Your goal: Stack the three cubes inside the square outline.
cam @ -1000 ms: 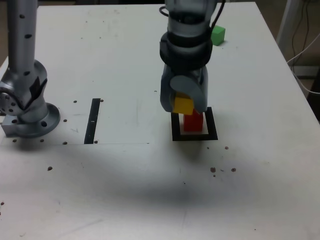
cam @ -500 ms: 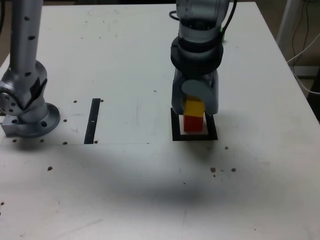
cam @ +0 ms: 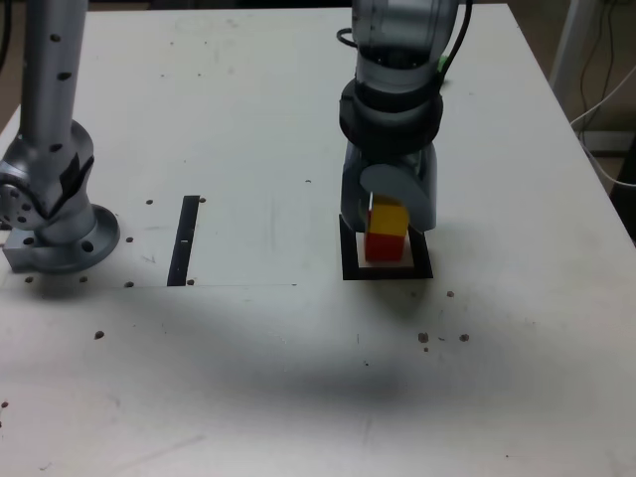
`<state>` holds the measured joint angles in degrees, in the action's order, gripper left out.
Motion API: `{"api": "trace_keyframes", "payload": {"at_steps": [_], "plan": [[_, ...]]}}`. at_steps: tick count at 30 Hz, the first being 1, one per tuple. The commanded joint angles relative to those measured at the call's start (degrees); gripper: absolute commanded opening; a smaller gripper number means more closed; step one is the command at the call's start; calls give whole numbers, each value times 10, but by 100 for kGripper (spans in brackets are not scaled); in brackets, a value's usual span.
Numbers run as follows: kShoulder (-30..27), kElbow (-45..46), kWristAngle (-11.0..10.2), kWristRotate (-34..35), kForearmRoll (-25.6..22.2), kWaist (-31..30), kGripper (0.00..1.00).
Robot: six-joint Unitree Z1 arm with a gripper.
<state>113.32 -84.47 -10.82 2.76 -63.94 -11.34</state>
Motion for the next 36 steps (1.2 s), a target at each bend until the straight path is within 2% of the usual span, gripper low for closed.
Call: {"api": "trace_keyframes", "payload": {"at_steps": [1,3,13,19,27,36], "plan": [[-3,4,-2,1,1,-1,95],[-5,8,-2,1,0,-1,99],[-47,17,-16,2,-11,-1,99],[-85,2,-32,-24,-49,11,100],[-88,-59,-33,-197,-98,93,100],[-75,-144,-38,-390,-109,260,100]]}}
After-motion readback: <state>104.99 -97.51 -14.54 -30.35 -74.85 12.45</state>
